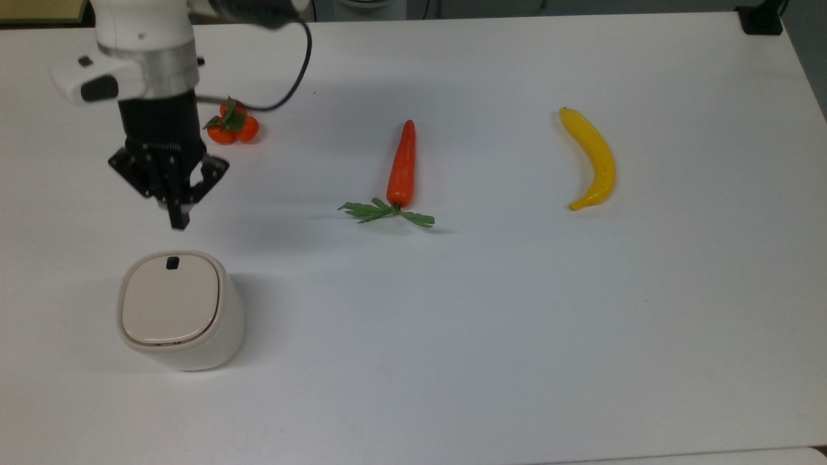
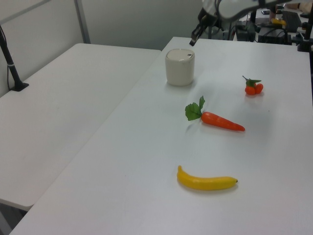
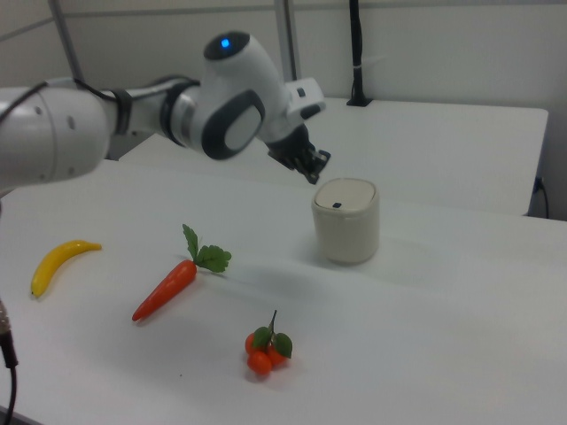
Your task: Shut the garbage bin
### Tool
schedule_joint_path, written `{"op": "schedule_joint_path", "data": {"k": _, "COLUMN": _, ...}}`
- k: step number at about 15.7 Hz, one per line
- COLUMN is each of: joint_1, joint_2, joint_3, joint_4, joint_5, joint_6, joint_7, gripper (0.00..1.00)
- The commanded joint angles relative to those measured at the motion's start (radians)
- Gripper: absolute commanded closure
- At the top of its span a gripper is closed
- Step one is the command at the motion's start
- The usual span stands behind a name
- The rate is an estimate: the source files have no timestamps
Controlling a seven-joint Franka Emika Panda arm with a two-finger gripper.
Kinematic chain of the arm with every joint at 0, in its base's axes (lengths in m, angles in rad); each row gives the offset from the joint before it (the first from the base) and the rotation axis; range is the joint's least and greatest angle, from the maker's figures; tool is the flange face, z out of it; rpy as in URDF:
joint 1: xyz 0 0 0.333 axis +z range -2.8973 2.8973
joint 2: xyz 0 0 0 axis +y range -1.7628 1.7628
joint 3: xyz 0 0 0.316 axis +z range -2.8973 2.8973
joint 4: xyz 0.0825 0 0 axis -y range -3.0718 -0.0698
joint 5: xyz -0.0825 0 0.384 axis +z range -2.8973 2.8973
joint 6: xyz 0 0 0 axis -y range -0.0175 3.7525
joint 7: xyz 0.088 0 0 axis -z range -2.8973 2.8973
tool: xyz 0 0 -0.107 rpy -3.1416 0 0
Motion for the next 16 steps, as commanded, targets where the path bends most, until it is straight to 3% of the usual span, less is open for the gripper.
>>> {"op": "schedule_joint_path", "data": {"k": 1, "joint_1": 0.016, "joint_2": -0.108, "joint_3": 0.009, "joint_4": -0.024, "joint_5": 0.052, "joint_6": -0.189, "joint_7": -0.006, "gripper": 1.00}}
{"op": "schedule_joint_path", "data": {"k": 3, "joint_1": 0.023, "joint_2": -0.148, "joint_3": 0.010, "joint_4": -0.010, "joint_5": 0.056, "joint_6": -0.313, "joint_7": -0.004, "gripper": 0.95}}
{"op": "schedule_joint_path", "data": {"k": 4, "joint_1": 0.024, "joint_2": -0.170, "joint_3": 0.010, "joint_4": 0.001, "joint_5": 0.058, "joint_6": -0.376, "joint_7": -0.003, "gripper": 0.87}}
{"op": "schedule_joint_path", "data": {"k": 5, "joint_1": 0.023, "joint_2": -0.191, "joint_3": 0.015, "joint_4": 0.004, "joint_5": 0.070, "joint_6": -0.436, "joint_7": -0.003, "gripper": 0.73}}
{"op": "schedule_joint_path", "data": {"k": 8, "joint_1": 0.021, "joint_2": -0.251, "joint_3": 0.019, "joint_4": 0.016, "joint_5": 0.121, "joint_6": -0.580, "joint_7": 0.075, "gripper": 0.05}}
{"op": "schedule_joint_path", "data": {"k": 9, "joint_1": 0.023, "joint_2": -0.265, "joint_3": 0.021, "joint_4": 0.018, "joint_5": 0.116, "joint_6": -0.626, "joint_7": 0.117, "gripper": 0.00}}
{"op": "schedule_joint_path", "data": {"k": 16, "joint_1": 0.020, "joint_2": -0.366, "joint_3": 0.099, "joint_4": 0.036, "joint_5": 0.092, "joint_6": -0.878, "joint_7": 0.209, "gripper": 0.00}}
